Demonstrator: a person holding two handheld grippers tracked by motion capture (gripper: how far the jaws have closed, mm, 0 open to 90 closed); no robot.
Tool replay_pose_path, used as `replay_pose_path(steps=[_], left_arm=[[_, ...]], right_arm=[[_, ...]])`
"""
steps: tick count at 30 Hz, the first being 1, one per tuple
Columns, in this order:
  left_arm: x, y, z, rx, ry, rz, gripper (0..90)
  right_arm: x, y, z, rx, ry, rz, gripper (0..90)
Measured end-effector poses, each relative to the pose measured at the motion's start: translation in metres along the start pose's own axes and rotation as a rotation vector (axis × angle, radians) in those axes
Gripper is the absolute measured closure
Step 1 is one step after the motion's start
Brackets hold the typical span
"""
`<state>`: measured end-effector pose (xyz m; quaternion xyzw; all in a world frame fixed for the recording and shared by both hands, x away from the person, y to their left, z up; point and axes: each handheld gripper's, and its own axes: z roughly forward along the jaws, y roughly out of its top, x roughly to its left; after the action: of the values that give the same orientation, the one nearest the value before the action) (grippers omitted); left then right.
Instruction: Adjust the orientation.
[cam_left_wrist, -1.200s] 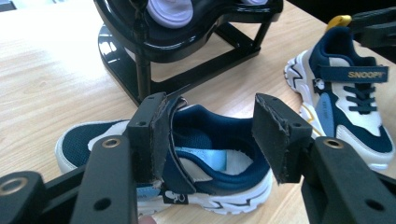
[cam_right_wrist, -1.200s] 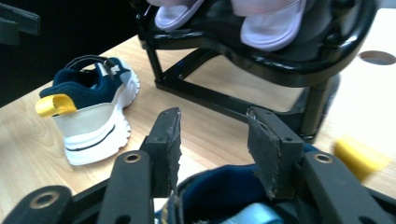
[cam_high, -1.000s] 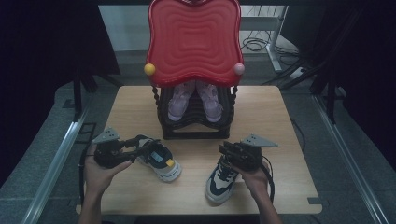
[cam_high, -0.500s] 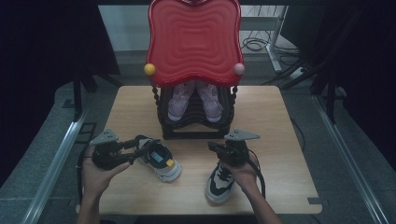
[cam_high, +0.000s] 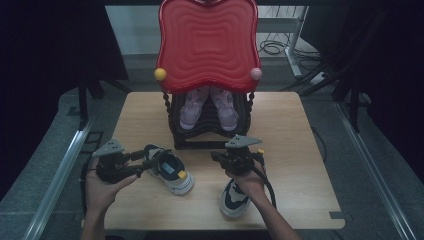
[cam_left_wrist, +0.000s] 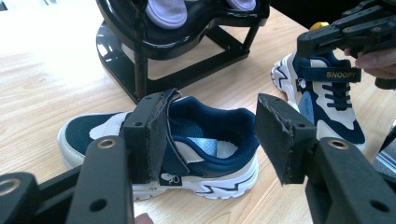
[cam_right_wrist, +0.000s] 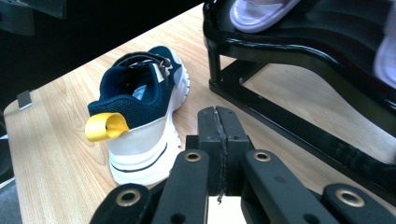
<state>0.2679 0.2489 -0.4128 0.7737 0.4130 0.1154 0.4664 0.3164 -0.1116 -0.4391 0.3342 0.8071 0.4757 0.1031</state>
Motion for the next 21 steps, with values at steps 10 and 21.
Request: replay_pose_path(steps=[10,21], left_arm=[[-0.003,-0.002,0.003,-0.001,-0.013,0.003,42.7],[-0.001,-0.004,0.0,-0.003,-0.005,-0.008,42.3]], right_arm=[[0.008,0.005,0.017,0.025,0.027,-0.021,89.7],[0.018,-0.001,0.042,0.089,0.075,-0.044,89.7]])
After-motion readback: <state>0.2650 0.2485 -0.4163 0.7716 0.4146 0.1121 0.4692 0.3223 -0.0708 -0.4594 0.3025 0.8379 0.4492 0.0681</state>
